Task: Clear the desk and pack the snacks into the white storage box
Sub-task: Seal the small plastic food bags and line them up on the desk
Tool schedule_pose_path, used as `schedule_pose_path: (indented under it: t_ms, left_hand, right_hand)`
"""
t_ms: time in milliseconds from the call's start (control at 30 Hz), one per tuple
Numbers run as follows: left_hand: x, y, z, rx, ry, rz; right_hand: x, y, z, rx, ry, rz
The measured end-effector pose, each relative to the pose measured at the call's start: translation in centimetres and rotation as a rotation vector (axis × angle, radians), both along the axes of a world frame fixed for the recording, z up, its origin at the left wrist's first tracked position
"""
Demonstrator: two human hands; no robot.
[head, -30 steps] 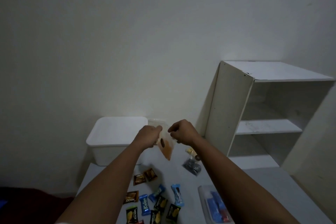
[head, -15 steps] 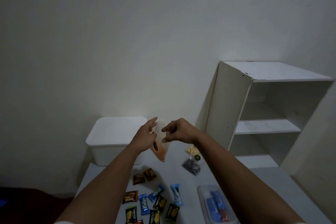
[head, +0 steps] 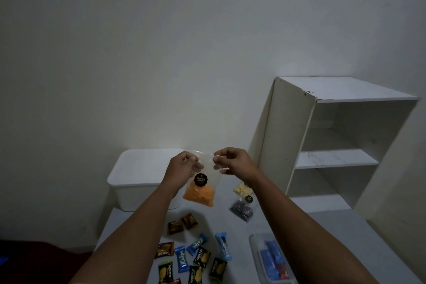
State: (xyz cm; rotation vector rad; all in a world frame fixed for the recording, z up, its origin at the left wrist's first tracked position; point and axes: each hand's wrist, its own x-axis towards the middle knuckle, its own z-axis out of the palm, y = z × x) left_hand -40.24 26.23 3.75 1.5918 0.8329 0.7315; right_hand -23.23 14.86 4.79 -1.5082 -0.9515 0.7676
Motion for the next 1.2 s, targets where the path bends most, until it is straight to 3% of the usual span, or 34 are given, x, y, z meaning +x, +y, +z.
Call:
schedule_pose_path:
  t_ms: [100,333,867,1200]
  left_hand:
    - [0.2,-0.3,0.3,-0.049,-0.021,-0.03]
    - [0.8,-0.7,0.4,0.052,-0.048,-0.012]
    - [1.9,-1.7,0.8,-0.097,-0.127,-0.035]
    - [2.3,-2.2,0.4,0.059,-0.035,-0.123]
  right_hand:
    - [0.2,-0.2,-0.2,-0.004,0.053,-0.014]
    - [0.4,-0.6,-0.4,-0.01,0.101,-0.036]
    - [0.8,-1.6,-0.9,0.093,0.122,-0.069]
    - [0.3,-1.4,-0.9,0.052,0.109,-0.03]
